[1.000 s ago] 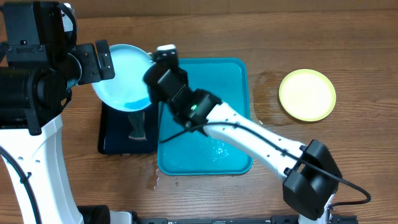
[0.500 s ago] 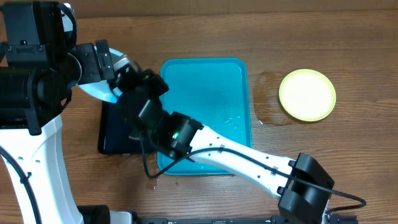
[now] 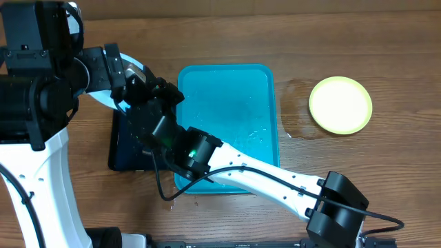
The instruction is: Clean dirty plates on tray and stack at the side
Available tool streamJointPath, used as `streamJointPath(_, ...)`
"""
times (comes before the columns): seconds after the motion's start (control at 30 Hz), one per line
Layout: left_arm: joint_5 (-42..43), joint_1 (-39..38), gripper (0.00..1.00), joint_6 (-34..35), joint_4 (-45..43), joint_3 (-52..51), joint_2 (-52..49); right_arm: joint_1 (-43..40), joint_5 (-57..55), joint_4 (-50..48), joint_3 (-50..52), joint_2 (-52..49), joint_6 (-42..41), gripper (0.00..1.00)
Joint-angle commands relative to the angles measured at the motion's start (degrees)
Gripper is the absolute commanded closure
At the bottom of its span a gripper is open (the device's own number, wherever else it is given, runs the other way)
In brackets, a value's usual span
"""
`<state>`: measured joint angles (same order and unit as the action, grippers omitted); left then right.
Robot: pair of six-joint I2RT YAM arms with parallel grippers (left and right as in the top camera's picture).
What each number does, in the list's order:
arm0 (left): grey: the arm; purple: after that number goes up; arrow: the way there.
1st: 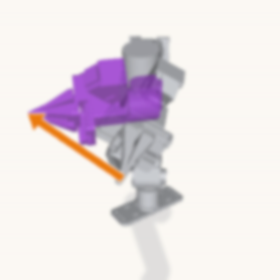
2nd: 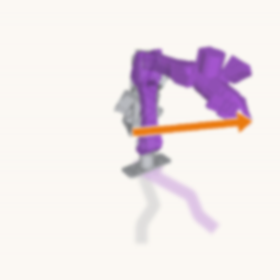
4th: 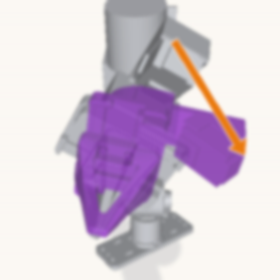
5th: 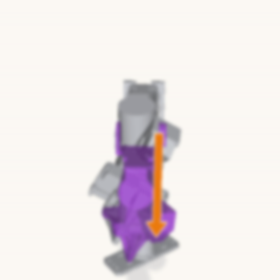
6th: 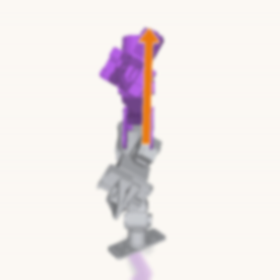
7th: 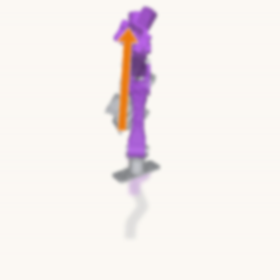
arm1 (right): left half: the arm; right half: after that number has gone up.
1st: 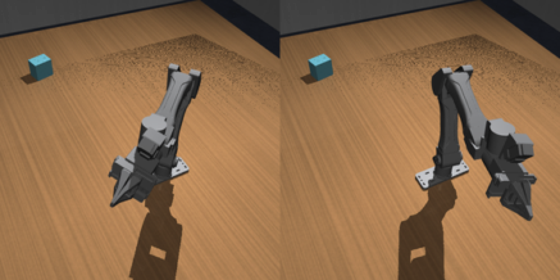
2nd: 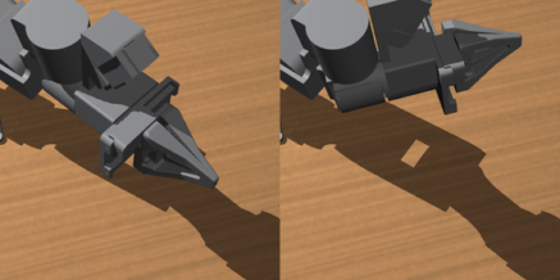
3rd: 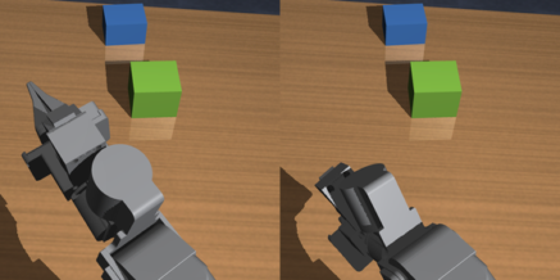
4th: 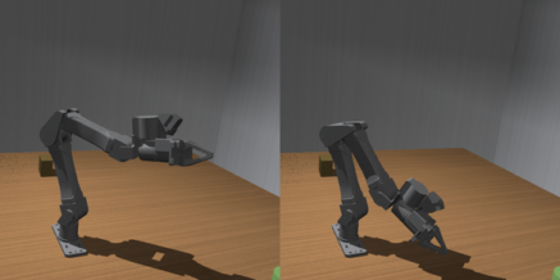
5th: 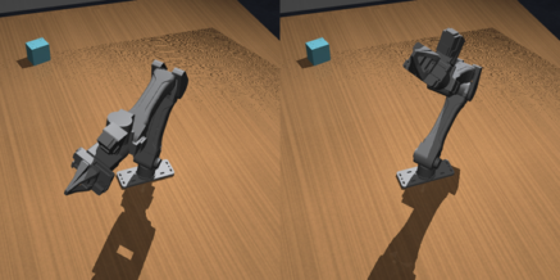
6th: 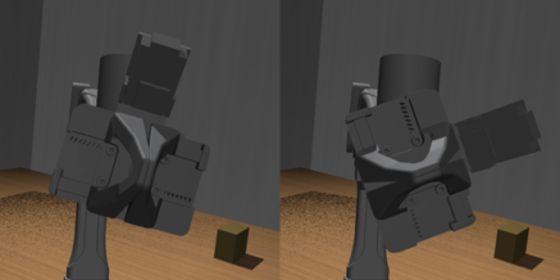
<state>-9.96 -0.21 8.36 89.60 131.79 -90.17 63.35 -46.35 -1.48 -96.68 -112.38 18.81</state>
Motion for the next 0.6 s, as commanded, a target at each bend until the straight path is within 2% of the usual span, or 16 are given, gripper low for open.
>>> streamJointPath(0.0,-0.55,0.24,0.00,-1.31,0.57,0.70,-0.26,-0.09,-2.99,-4.68,-1.18,0.09,2.86,0.96)
streamJointPath(0.57,-0.55,0.24,0.00,-1.31,0.57,0.70,-0.26,-0.09,-4.63,-7.26,-1.18,0.09,2.89,0.96)
